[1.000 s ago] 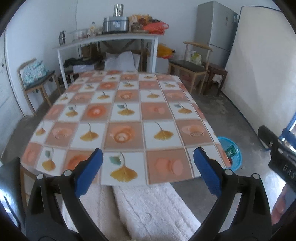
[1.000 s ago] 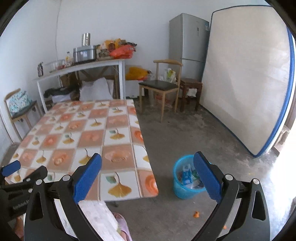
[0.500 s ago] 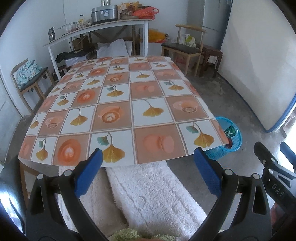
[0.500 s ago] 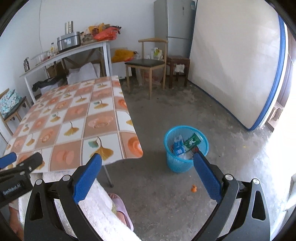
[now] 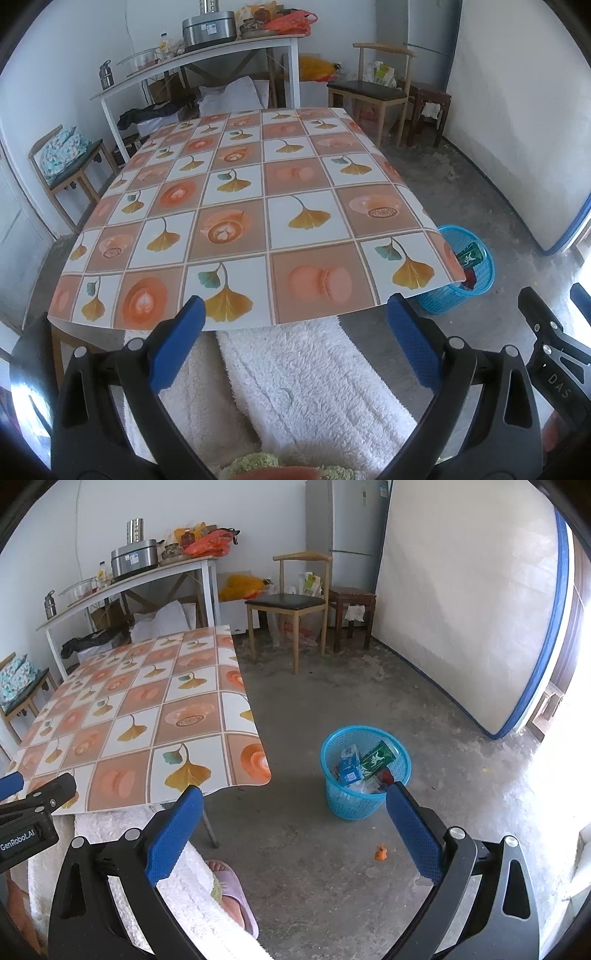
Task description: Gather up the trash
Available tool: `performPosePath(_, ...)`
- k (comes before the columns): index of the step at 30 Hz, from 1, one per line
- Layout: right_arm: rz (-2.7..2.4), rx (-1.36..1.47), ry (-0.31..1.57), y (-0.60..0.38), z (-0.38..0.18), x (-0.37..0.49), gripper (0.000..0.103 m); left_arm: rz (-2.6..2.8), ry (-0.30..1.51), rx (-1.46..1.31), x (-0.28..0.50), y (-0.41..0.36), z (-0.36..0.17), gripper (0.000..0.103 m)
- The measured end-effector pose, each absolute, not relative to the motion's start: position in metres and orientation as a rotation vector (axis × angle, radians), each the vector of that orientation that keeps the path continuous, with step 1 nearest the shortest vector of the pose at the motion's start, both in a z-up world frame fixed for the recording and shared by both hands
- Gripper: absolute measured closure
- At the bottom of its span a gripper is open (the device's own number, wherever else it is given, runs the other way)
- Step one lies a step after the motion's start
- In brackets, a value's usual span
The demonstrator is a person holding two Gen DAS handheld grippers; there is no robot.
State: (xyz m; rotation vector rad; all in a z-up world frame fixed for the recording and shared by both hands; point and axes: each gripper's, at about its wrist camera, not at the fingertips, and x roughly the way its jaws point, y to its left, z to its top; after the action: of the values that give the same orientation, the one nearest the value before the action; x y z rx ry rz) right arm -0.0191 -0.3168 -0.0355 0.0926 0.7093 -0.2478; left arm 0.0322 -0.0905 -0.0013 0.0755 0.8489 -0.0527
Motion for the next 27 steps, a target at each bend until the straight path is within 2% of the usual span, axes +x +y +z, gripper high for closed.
performPosePath(27,-0.242,0.071,0.696,-0.3219,-0.0321,-0.0196,0.007,-0.042,0.845,0.097,0.0299,-0.0922,0.0024,0.009)
